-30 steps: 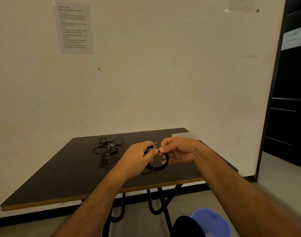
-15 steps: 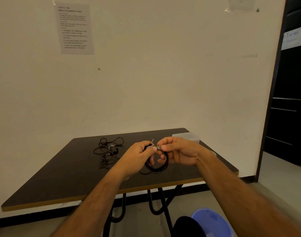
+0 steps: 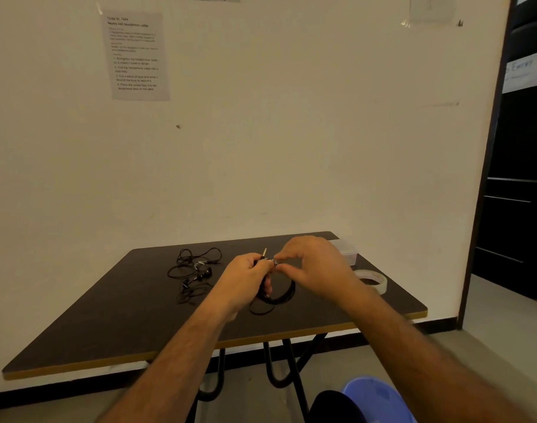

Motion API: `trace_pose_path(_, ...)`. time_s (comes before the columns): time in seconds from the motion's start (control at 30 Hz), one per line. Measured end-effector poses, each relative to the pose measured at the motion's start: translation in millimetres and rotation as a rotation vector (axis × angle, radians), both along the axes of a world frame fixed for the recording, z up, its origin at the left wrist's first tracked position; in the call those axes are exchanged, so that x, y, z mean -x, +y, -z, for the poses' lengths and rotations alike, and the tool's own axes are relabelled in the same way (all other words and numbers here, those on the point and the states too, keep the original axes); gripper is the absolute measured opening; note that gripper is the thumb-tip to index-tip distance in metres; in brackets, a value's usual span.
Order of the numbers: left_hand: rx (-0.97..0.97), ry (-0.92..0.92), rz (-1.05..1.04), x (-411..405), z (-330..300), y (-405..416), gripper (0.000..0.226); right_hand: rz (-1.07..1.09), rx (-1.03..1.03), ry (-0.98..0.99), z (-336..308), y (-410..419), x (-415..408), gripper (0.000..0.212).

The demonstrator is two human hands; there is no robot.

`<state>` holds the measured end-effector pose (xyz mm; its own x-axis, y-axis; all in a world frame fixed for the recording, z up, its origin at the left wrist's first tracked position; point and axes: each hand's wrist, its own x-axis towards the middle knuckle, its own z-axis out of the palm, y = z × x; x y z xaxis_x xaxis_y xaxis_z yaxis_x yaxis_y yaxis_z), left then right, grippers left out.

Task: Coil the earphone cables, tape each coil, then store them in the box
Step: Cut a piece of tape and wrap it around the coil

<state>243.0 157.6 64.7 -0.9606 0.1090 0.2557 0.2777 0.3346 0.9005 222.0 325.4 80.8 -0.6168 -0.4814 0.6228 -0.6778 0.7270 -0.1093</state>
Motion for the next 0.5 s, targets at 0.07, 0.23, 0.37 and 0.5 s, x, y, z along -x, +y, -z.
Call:
trace_pose_path(0.07,0.034,0.037,0.008,0.2,-0.6,-1.9,0.024,-0.024,0.071,-0.101,-1.2,-0.6,-2.0,0.021)
trace_pose_path(0.23,0.361,0.217,-0.025,-1.5,0.1,-6.3,0.024,-0.133,0.309,-0.480,-1.9,5.5,5.1,0.009)
trace_pose_path(0.37,0.482,0.280,-0.044,0.2,3.9,-4.3,0.023,-0.107,0.218,-0.523,-1.4,6.5,9.8,0.009)
trace_pose_path(0.5,0.496,0.303,-0.073,3.3,4.9,-4.5,0.023,-0.101,0.289,-0.510,2.9,4.1,11.4,0.009)
